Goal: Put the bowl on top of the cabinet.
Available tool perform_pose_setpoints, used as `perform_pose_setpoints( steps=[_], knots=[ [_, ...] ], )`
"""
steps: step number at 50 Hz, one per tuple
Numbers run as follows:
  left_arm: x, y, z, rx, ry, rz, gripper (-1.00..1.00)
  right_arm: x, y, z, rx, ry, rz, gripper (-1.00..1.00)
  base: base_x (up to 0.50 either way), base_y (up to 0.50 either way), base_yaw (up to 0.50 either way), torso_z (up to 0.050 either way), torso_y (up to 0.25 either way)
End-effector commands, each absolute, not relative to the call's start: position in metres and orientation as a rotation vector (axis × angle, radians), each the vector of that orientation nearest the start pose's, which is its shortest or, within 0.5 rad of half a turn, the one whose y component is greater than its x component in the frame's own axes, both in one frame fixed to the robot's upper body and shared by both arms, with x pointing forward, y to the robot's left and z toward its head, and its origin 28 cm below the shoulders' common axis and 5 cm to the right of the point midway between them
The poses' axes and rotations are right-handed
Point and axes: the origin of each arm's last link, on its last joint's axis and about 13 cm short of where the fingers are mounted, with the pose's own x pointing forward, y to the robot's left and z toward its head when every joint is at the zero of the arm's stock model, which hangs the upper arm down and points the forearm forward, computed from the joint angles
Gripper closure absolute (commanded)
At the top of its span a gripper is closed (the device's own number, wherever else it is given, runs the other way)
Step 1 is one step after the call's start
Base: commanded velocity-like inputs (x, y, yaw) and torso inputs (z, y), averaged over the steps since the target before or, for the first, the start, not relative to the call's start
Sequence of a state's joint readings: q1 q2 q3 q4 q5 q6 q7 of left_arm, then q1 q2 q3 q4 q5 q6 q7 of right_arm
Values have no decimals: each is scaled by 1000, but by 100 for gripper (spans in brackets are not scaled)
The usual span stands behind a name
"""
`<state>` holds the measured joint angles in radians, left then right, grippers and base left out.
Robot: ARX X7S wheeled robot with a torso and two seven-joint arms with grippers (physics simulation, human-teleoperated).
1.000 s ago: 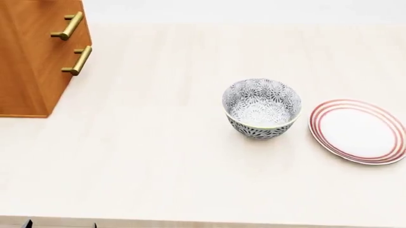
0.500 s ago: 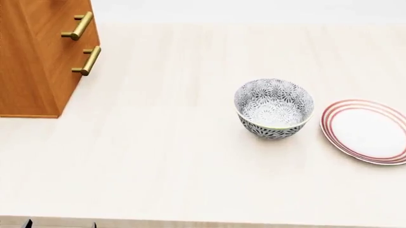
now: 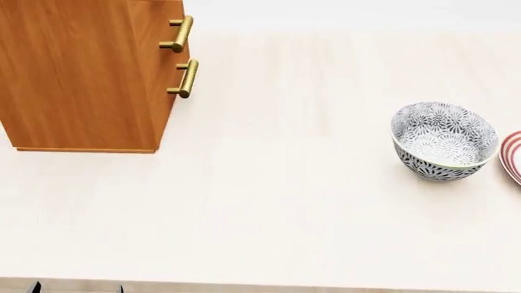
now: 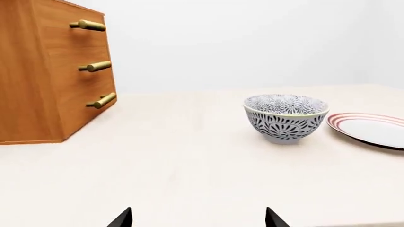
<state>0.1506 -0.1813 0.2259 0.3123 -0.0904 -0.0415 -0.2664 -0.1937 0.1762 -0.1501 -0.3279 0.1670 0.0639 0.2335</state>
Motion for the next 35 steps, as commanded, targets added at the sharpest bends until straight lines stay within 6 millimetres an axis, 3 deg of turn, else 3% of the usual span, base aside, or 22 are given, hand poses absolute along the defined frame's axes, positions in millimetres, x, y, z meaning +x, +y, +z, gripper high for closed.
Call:
perform_pose_setpoints(
  steps=[1,11,35],
  knots=[
    [172,193,43,24,-92,-4,-100,166,-98,40,54,-25,-24,-100,0,0,0,0,0],
    [171,193,41,31,-111,-43,-100,165,-97,39,43,-30,-13,-100,0,0,0,5,0],
    [170,194,41,24,-111,-57,-100,164,-94,37,17,-34,-5,-100,0,0,0,49,0]
  ],
)
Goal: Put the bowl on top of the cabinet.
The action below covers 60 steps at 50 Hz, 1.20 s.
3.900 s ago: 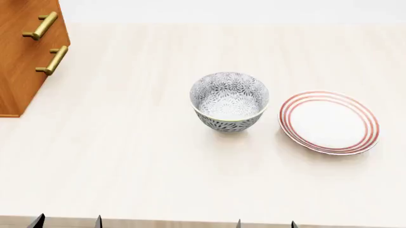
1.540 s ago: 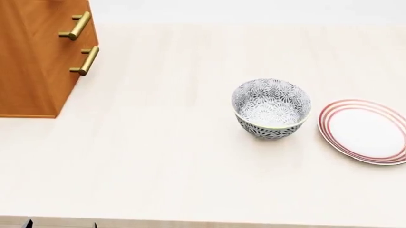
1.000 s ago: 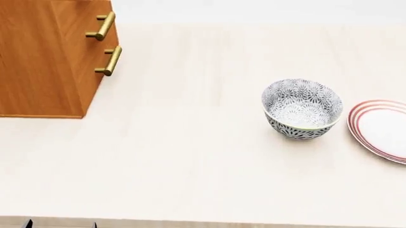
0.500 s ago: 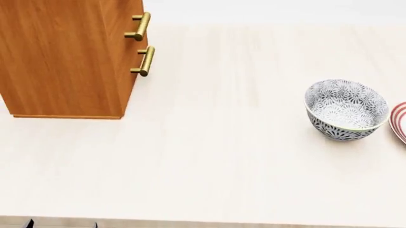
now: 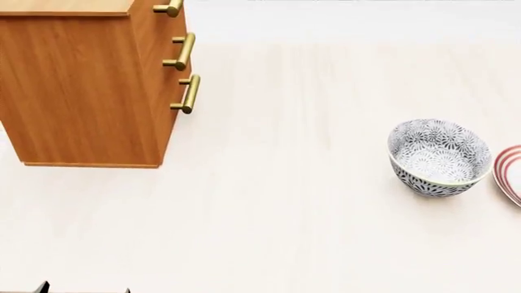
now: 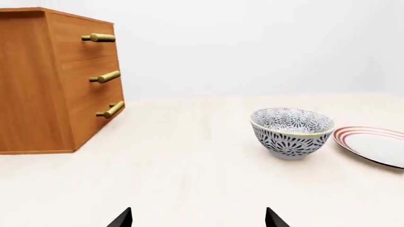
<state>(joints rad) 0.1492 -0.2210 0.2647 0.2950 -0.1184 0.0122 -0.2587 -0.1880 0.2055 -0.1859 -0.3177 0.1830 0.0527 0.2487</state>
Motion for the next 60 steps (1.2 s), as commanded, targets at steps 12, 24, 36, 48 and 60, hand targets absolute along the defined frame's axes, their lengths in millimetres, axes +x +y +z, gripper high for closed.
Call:
perform_pose_setpoints(
  steps=[12,24,36,48,60],
  knots=[
    [171,194,40,22,-106,-60,-100,164,-94,37,13,-36,-2,-100,0,0,0,50,0],
    [171,194,40,23,-107,-58,-100,164,-94,38,19,-39,-9,-100,0,0,0,50,0],
    [171,192,40,35,-117,-84,-100,164,-94,37,19,-39,-3,-100,0,0,0,27,0],
    [175,193,39,33,-66,-17,-100,164,-94,38,26,-34,7,-100,0,0,0,49,0],
    [173,192,40,42,-74,-25,-100,163,-94,38,37,-33,31,-100,167,0,0,0,0]
  ],
)
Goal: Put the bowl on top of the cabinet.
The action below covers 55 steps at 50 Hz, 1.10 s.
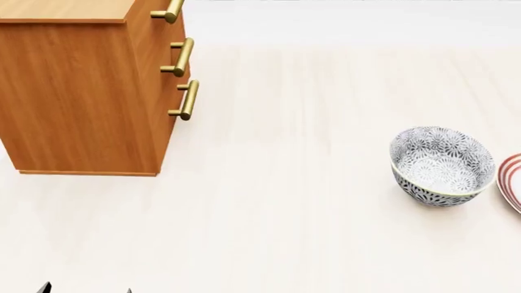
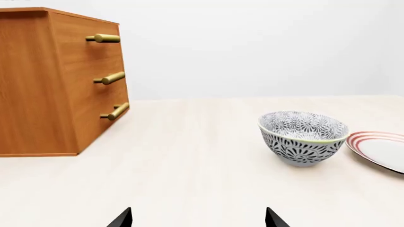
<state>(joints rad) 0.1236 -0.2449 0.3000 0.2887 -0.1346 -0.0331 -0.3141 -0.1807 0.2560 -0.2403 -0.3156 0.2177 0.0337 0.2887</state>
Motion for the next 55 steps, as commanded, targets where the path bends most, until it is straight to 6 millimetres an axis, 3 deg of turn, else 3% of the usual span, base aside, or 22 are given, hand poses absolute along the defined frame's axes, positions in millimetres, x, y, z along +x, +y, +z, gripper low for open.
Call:
perform_pose_setpoints(
  steps=[1,55],
  knots=[
    [173,192,40,42,-74,-25,-100,163,-94,38,36,-33,31,-100,355,0,0,0,0],
    [176,192,39,47,-66,-25,-100,163,-93,37,28,-35,35,-100,369,0,0,0,0]
  ],
)
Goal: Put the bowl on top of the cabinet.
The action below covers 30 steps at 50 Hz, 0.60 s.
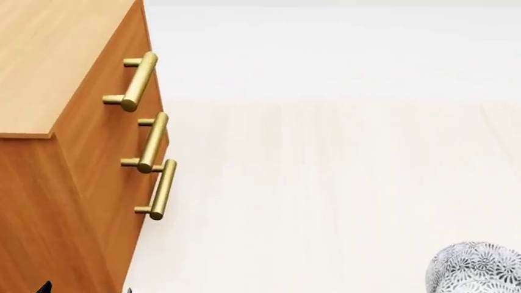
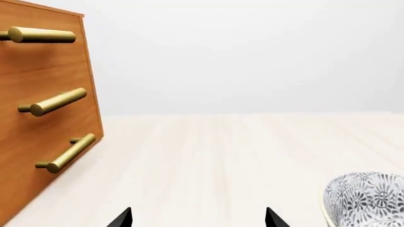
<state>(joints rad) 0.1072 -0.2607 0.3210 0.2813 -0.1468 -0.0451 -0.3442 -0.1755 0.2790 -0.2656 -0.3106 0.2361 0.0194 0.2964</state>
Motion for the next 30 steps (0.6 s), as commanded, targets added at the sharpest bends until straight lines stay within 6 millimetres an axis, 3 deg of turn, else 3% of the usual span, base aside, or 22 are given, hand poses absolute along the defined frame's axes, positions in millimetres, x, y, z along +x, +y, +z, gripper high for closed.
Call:
perform_pose_setpoints(
  steps=[1,9,30],
  knots=[
    [176,192,39,47,-67,-26,-100,163,-93,37,28,-35,35,-100,371,0,0,0,0],
    [176,192,39,49,-68,-24,-100,163,-93,37,29,-44,17,-100,362,0,0,0,2],
    [175,192,38,48,-67,-23,-100,156,-92,41,27,-91,-16,-100,0,0,0,0,0]
  ],
)
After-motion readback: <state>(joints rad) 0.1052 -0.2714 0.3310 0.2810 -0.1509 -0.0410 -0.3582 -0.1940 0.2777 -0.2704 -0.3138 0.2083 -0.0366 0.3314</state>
